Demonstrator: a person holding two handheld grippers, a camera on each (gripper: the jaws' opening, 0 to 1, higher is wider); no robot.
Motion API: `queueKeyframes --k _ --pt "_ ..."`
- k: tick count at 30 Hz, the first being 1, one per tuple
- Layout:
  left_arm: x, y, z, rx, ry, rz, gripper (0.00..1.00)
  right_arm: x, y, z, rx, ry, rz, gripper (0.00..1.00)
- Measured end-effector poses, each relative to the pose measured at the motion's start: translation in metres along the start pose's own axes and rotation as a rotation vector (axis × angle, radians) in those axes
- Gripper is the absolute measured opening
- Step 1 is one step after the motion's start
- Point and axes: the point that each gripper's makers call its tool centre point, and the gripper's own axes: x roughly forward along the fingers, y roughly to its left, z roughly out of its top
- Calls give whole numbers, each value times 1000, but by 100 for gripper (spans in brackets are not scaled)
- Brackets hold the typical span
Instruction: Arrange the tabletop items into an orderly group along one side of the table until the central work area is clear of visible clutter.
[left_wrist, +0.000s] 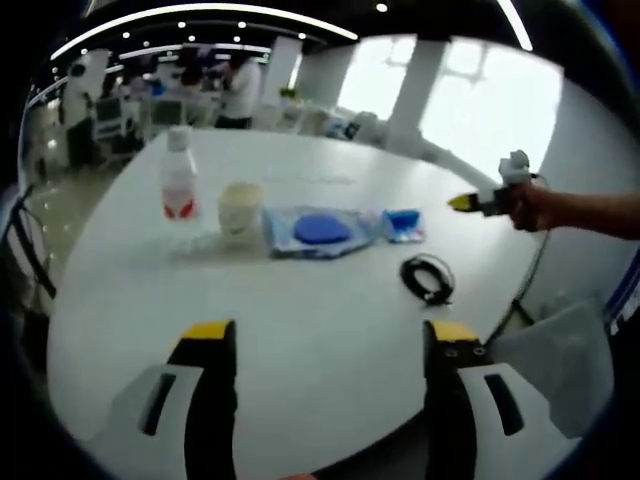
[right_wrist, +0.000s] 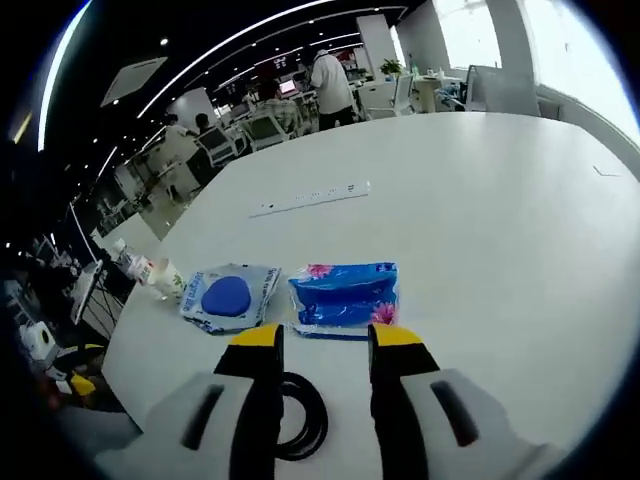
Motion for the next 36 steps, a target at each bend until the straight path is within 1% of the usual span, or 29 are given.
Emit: queueKeyframes --k 4,7,10,14,17,19,21,23,26,27,28,29,30,31,33,35,36 --pt "-1 2 0 -11 -3 3 72 -7 -2 1 18 -14 -7 33" --pt "-1 3 0 -16 -2 6 72 -12 -1 -5 7 -13 -14 33" --pt "0 4 0 -18 -1 6 72 -16 -1 -12 17 -12 -16 33" --pt "1 4 0 -22 0 7 72 -22 -2 -27 34 -5 -22 33" --pt "1 7 1 -33 -1 12 72 -25 -1 -40 77 -13 -24 33" --pt "0 11 3 -40 -7 22 72 -27 2 -49 90 -8 -22 33" --pt "1 18 7 -25 -10 39 72 -30 6 -57 92 -3 -21 33" --pt "2 32 17 -28 -26 73 72 -34 11 -64 104 -7 -19 33" --pt "8 60 40 -8 -61 140 72 -38 18 -75 123 -9 -15 33" --pt "11 75 54 11 -84 179 72 -40 23 -81 122 -4 -7 33" --pt "13 85 62 20 -98 207 73 -41 25 -84 118 1 -5 33" --pt "18 99 75 19 -115 235 73 -44 26 -90 108 7 -9 33" --pt "21 106 83 14 -126 241 73 -44 23 -92 104 12 -10 33" --pt "26 116 99 10 -157 256 73 -46 21 -97 97 19 -12 33" --pt "35 130 117 17 -174 266 72 -53 15 -102 99 16 -20 33" --pt "43 140 131 12 -199 274 72 -56 9 -107 115 15 -23 33" --pt "49 147 139 28 -211 288 72 -58 6 -110 123 14 -28 33"
